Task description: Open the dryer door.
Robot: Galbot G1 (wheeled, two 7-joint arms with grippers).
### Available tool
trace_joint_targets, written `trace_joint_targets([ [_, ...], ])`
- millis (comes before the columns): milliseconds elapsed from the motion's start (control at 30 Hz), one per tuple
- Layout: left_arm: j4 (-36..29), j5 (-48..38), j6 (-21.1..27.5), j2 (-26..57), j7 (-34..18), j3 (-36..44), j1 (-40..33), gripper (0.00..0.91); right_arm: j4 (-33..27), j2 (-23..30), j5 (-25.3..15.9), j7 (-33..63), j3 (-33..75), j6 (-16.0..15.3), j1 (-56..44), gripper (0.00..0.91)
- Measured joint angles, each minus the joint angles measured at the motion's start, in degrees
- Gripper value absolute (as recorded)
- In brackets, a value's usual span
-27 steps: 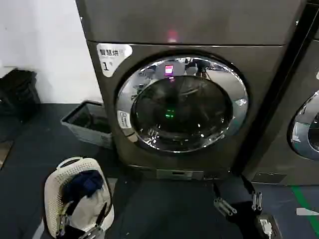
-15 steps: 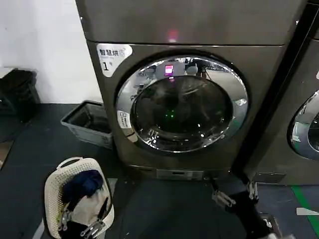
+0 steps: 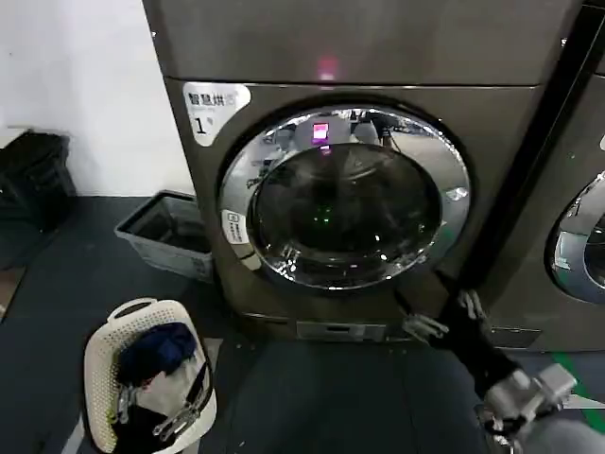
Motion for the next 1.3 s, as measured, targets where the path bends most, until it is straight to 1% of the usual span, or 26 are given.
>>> trace_joint_targets([
  [133,0.77,0.16,-0.36,-0.17,0.55,-0.44,-0.57,0.907,-4.17,-0.55,-1.34,-1.29,-5.04,0.38,4.47,0.907],
  [200,1.03,-0.09,-0.41,-0.12,0.56,-0.66,-0.96,0.907,-6.38,-0.75,-2.95,-2.33,-7.42,0.61,6.82,0.907],
  [367,1.33,0.47,-0.59,-0.39,0.97,-0.52,-1.06,0.907,-11.10,-1.26,-3.87,-3.46,-13.12,1.06,12.21,0.907],
  [500,1.89,0.35,-0.72,-0.97,1.08,-0.51,-1.30,0.907,-13.71,-1.11,-3.97,-3.72,-17.79,1.65,16.88,0.907],
  [700,2.45,0.48,-0.95,-1.58,1.09,-0.52,-1.33,0.907,-16.77,0.42,-4.64,-3.88,-24.37,2.10,23.65,0.907],
  [933,2.61,1.79,-1.17,-2.81,1.40,-0.38,-0.68,0.907,-19.74,2.12,-4.89,-3.78,-29.07,2.10,29.24,0.907],
  [1300,3.16,1.75,-1.35,-2.99,1.44,-0.29,-0.77,0.907,-26.42,4.75,-5.17,-3.83,-35.57,2.39,37.29,0.907],
])
